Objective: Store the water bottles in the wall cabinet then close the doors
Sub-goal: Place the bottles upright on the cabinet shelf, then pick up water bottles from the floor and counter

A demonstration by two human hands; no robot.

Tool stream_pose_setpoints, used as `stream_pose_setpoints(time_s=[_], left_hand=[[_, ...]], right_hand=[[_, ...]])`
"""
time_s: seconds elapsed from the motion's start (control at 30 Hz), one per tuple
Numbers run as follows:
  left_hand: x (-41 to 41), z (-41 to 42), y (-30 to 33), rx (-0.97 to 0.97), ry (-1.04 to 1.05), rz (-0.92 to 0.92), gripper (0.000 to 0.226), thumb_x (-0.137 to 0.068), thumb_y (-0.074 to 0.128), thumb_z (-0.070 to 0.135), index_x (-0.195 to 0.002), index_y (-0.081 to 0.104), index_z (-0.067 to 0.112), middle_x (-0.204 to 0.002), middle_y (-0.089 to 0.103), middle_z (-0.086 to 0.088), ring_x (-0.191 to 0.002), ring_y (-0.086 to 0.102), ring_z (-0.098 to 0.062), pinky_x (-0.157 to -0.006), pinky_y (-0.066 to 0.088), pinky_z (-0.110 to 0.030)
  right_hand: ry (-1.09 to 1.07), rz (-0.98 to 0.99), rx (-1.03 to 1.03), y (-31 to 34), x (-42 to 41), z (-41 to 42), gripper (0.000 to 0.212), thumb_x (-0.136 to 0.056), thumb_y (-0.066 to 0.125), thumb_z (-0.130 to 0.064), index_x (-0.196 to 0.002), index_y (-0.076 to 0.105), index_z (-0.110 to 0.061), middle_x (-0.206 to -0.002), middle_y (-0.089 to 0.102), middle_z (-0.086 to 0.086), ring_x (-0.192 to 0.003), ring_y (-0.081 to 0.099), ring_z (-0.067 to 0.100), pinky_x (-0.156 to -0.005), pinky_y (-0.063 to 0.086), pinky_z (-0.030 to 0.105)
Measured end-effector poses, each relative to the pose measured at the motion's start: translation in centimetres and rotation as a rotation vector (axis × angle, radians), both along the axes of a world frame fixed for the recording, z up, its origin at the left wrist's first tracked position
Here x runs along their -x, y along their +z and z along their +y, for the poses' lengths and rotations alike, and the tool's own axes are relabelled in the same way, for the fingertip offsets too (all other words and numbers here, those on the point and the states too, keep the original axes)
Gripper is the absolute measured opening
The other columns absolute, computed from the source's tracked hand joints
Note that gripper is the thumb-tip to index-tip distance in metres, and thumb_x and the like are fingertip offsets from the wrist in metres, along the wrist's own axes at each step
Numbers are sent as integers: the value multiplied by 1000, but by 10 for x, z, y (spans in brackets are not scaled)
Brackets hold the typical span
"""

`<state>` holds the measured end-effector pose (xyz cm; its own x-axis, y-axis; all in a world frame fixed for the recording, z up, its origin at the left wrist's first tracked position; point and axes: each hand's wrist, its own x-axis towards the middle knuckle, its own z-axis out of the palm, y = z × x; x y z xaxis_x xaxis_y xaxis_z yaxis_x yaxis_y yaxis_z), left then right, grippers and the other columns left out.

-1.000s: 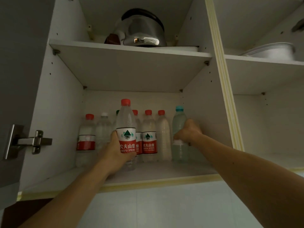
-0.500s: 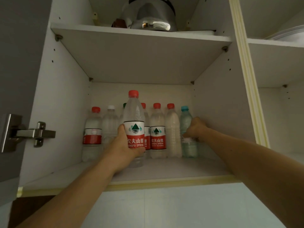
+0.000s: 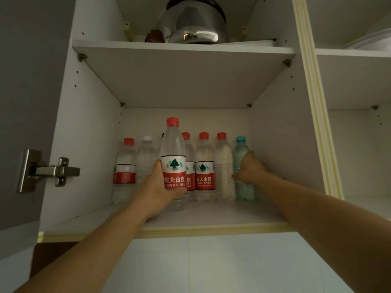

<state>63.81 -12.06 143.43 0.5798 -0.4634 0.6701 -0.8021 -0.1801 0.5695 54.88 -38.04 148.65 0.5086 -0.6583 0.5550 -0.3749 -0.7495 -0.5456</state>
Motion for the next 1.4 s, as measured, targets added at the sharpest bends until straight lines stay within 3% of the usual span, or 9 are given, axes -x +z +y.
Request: stream_pose_setpoints(time_s=[0.1,0.23,0.37,0.57,0.67,0.9,1.07,1.17,1.4], left_hand=[[3,1,0,-26,16,-8,84,-80,83,35,-147,33,27,-136,60,1,-113,59,-15,-102,49,-42],[11,9,1,-16,149,-77,76,-82,80,38,-144,40,19,-137,60,-4,-100,53,-6,-85,45,-26],[29,26,5,184,362,-154,66,-90,71,44,-142,46,13,-135,56,-10,-116,59,-27,-95,51,-43],[90,28,-18,465,120,-402,13,-99,62,29,-105,64,17,-98,66,0,-82,61,-9,-71,49,-17],[120,26,-51,483,-49,-423,9,-101,58,23,-97,64,18,-90,65,1,-78,60,-8,-67,46,-13],[176,13,-158,351,-263,-118,12,-100,56,27,-90,63,29,-85,65,15,-80,62,-7,-64,56,-25],[209,-3,-245,156,-375,166,28,-102,55,30,-82,66,15,-75,68,3,-73,65,-18,-68,57,-42],[234,-8,-300,16,-457,359,39,-103,53,36,-76,67,12,-67,69,2,-62,64,-10,-60,54,-31],[323,-6,-422,-272,-651,624,43,-105,48,38,-81,70,9,-72,71,-6,-62,64,-19,-59,54,-34]], right_hand=[[-16,-20,107,1,9,22,82,-90,69,-13,-154,18,-3,-145,38,22,-124,52,36,-103,50,45],[127,-24,226,-15,33,61,66,-92,67,-16,-147,33,-5,-147,35,18,-126,49,35,-105,48,45],[291,-141,312,-44,76,94,44,-97,63,-30,-136,52,-15,-133,53,5,-106,52,16,-88,42,25],[353,-331,256,-83,148,131,15,-99,56,-33,-99,68,-24,-95,67,-11,-87,62,3,-70,45,11],[338,-415,205,-106,182,153,20,-100,54,-31,-85,67,-24,-81,66,-13,-85,58,-2,-62,43,6],[263,-389,-15,-201,247,181,25,-99,50,-32,-90,69,-18,-87,70,0,-83,64,17,-77,56,42],[123,-274,-211,-290,296,178,27,-99,46,-37,-94,68,-22,-88,71,-1,-85,65,26,-79,56,56],[42,-223,-318,-343,327,177,30,-99,46,-39,-93,69,-22,-85,71,-4,-80,67,20,-76,57,53],[-96,-231,-582,-456,411,181,29,-103,46,-35,-99,68,-17,-85,72,3,-75,67,19,-64,54,38]])
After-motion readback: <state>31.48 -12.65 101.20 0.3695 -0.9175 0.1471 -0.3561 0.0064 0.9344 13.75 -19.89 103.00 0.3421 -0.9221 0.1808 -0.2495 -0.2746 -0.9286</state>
